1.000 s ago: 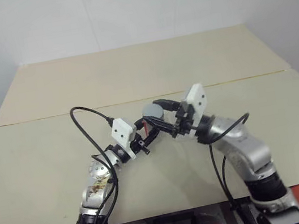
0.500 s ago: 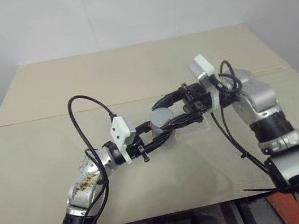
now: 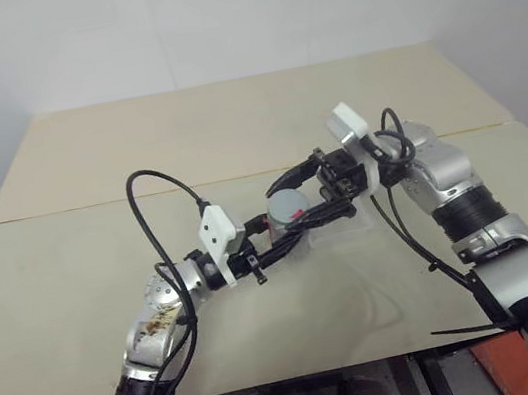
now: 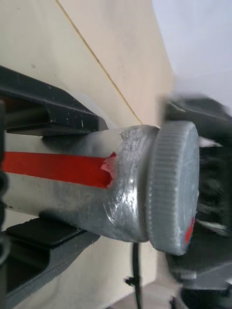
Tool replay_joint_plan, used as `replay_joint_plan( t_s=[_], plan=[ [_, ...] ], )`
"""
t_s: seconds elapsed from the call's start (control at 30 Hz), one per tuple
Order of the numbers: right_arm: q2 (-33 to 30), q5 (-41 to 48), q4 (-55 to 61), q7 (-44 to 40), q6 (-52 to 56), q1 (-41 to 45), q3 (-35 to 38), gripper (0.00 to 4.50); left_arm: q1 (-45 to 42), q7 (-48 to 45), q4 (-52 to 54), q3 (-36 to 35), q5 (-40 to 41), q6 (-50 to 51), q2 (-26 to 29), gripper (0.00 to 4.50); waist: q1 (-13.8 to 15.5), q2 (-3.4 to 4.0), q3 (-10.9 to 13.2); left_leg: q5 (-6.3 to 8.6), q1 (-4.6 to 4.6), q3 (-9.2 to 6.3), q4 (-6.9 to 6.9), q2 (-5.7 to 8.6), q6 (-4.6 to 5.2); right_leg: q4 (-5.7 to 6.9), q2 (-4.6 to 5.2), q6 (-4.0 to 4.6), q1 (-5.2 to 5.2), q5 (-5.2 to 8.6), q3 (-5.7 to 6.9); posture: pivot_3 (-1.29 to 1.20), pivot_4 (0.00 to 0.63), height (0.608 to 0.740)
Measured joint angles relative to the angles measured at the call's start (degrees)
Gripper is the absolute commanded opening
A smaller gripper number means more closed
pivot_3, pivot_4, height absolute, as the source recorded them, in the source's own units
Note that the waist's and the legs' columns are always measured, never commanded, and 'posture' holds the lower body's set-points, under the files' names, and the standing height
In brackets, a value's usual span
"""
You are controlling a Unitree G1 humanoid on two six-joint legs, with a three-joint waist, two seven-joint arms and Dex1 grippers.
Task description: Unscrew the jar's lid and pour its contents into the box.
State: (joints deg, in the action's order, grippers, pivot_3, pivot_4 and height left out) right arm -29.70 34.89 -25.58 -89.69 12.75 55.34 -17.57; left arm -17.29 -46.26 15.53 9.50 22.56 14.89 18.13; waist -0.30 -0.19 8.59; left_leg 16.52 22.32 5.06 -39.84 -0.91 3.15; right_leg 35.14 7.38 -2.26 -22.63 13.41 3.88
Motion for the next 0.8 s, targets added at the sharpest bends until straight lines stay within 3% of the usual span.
replay_joint_plan(
  t_s=[0.17, 0.27, 0.5, 0.63, 0.7, 0.8],
  plan=[
    [-0.5, -0.5, 5.0, 1.6, 0.4, -3.6, 4.5, 4.45, -0.7, -0.2, 0.0, 0.5, 0.0, -0.2, -0.6, 1.86, 0.4, 0.0, 0.0, 0.0, 0.0, 0.01, 0.01, 0.0, 0.0, 0.0, 0.0, 0.0, -0.02, 0.0, 0.0, 0.0, 0.15, 0.74],
    [-2.1, -0.3, 13.9, 7.4, 1.3, -8.4, 9.8, 4.45, -0.8, 0.0, -0.3, 0.3, -0.2, -1.3, -0.7, 1.86, 0.8, 0.0, 0.0, 0.0, 0.02, 0.01, 0.01, 0.0, 0.0, -0.02, 0.0, 0.0, -0.04, 0.0, 0.01, 0.0, 0.15, 0.74],
    [-3.4, 0.6, 43.3, 32.3, 9.2, -21.4, 21.4, 4.45, 0.0, 2.5, -2.6, 0.4, -3.8, -3.5, -0.9, 1.86, 1.1, 0.0, 0.0, 0.0, 0.03, 0.01, 0.03, 0.0, -0.02, -0.01, 0.01, 0.0, -0.05, 0.0, 0.02, 0.0, 0.15, 0.74],
    [1.6, -6.8, 56.4, 50.8, 14.9, -30.0, 19.4, 4.45, 0.0, 5.6, -3.8, 0.3, -5.7, -4.9, -2.8, 1.86, 0.9, 0.0, 0.0, -0.02, -0.01, 0.07, 0.01, 0.01, -0.06, -0.01, 0.03, 0.0, -0.1, 0.0, -0.08, 0.0, 0.15, 0.74],
    [8.4, -9.4, 62.2, 61.7, 18.3, -34.6, 17.8, 4.45, -0.2, 7.1, -4.5, 0.4, -6.9, -5.9, -4.0, 1.86, 0.9, 0.01, 0.0, -0.07, -0.01, 0.04, 0.03, 0.01, -0.13, 0.01, 0.0, 0.02, -0.15, 0.01, -0.07, 0.0, 0.15, 0.74],
    [13.6, -16.2, 67.0, 73.2, 21.2, -39.9, 11.5, 4.45, -0.9, 8.7, -5.5, 0.2, -7.9, -6.6, -4.7, 1.86, 0.9, 0.03, 0.0, -0.09, 0.07, 0.09, 0.01, 0.08, -0.14, 0.07, 0.0, 0.0, -0.22, 0.0, -0.13, 0.0, 0.15, 0.74]
  ],
)
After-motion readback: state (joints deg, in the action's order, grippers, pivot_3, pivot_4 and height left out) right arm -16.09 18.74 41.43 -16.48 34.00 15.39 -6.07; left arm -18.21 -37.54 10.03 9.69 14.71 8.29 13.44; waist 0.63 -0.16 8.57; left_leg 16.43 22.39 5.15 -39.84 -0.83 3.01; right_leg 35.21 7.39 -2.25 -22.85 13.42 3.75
